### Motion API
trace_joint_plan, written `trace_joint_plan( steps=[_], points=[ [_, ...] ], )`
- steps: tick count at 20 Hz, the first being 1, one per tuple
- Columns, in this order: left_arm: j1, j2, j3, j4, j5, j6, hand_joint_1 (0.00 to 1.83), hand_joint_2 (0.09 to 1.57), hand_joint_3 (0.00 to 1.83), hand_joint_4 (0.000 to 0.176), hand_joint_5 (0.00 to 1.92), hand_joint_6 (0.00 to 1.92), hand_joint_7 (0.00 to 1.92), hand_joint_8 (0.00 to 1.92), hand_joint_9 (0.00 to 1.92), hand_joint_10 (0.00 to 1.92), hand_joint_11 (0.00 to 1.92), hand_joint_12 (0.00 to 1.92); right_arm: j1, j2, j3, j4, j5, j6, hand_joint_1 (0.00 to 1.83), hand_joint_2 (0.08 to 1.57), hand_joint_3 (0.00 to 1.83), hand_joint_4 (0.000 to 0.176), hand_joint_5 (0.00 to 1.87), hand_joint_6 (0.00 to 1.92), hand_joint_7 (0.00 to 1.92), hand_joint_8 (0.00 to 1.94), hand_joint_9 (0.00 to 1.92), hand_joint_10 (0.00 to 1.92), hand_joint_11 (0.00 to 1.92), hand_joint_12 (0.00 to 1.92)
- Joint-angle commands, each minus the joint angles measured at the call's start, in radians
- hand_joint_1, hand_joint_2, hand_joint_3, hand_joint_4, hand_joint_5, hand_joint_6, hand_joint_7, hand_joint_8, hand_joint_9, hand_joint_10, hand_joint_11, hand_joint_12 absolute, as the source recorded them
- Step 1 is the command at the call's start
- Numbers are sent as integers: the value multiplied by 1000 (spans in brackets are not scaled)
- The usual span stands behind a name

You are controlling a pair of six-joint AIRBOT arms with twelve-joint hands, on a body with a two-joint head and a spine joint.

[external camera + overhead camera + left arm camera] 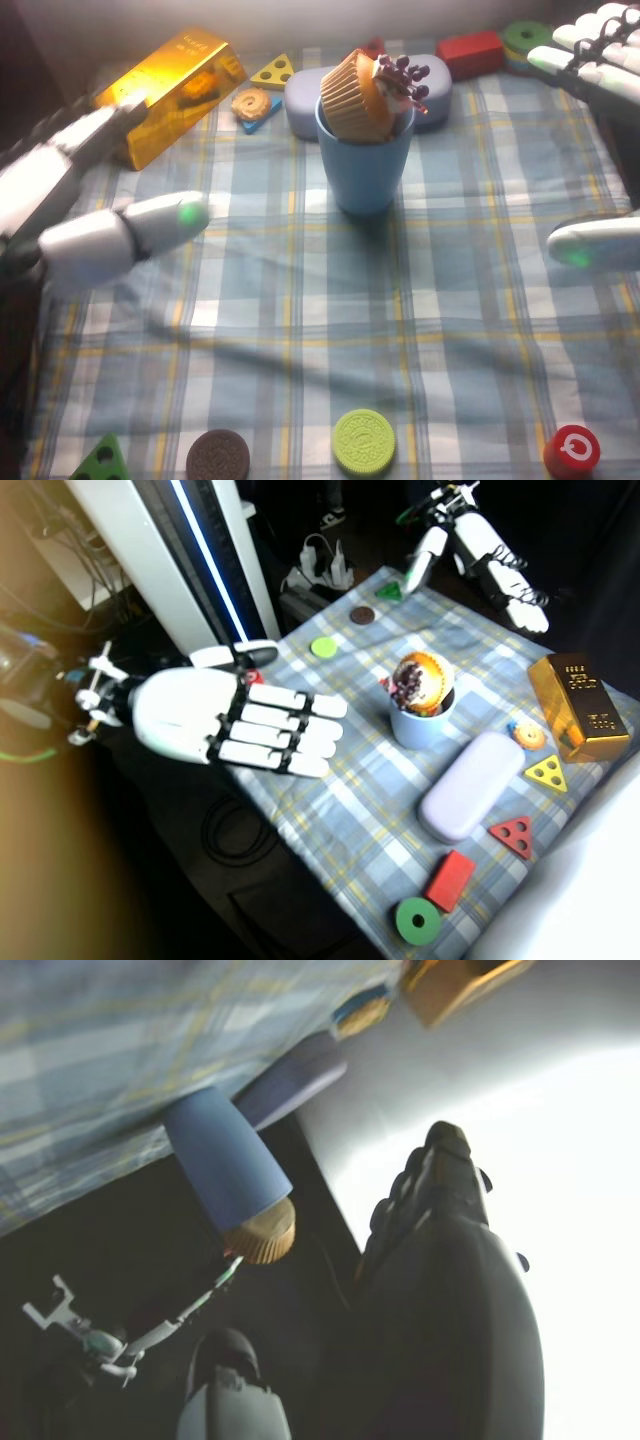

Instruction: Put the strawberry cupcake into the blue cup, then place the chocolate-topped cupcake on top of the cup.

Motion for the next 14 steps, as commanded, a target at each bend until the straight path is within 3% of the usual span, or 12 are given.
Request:
trace_joint_plan(
  steps=[1,2,4,5,6,7,8,10,11,12,14],
  points=[
    [19,8,-22,9,-211,13,172,873,1,13,110,9,102,10,64,10,38,21,-2,-5,-2,19,170,-22,0,892,5,25,67,3,33,2,0,0,0,0],
    [66,16,-58,-28,-288,29,268,854,0,4,124,7,111,6,69,7,53,30,-12,-14,6,37,207,-25,0,871,0,56,54,0,54,9,0,0,0,0],
    [190,24,-134,-114,-486,42,249,881,5,0,142,10,136,11,94,13,34,21,-58,-54,25,89,322,-24,0,861,0,86,46,0,37,0,0,0,0,0],
    [221,24,-153,-144,-545,42,231,880,4,16,136,6,123,4,80,5,32,20,-72,-64,24,105,353,-24,0,859,0,91,24,0,19,0,0,0,0,0],
    [244,24,-168,-169,-591,42,276,876,1,1,167,17,145,12,106,15,83,42,-85,-71,20,116,380,-24,0,866,0,91,7,0,13,0,0,0,0,0],
    [261,28,-180,-185,-609,45,277,884,4,0,167,13,142,8,105,12,95,48,-94,-76,19,120,392,-24,0,869,0,87,11,3,36,10,0,0,0,0],
    [261,30,-185,-185,-609,62,285,887,5,10,161,8,146,8,105,10,90,46,-99,-79,19,120,393,-24,0,867,0,86,10,2,55,16,0,0,0,0],
    [257,27,-181,-174,-609,64,267,895,6,10,149,2,141,4,102,6,81,44,-109,-80,15,120,400,-24,0,854,0,92,0,0,62,16,0,0,0,0],
    [251,21,-177,-172,-609,64,220,879,0,31,145,0,140,3,105,6,84,45,-112,-80,11,120,411,-24,0,852,0,82,11,5,56,12,0,0,0,0],
    [244,12,-169,-169,-609,64,217,871,0,41,148,1,148,6,112,8,84,45,-117,-81,8,125,429,-24,0,870,1,65,27,10,40,4,0,0,0,0],
    [231,1,-163,-162,-609,69,240,866,0,36,147,3,147,4,113,7,66,36,-132,-87,4,140,466,-24,0,867,0,76,22,6,18,0,0,0,0,0]
  ],
)
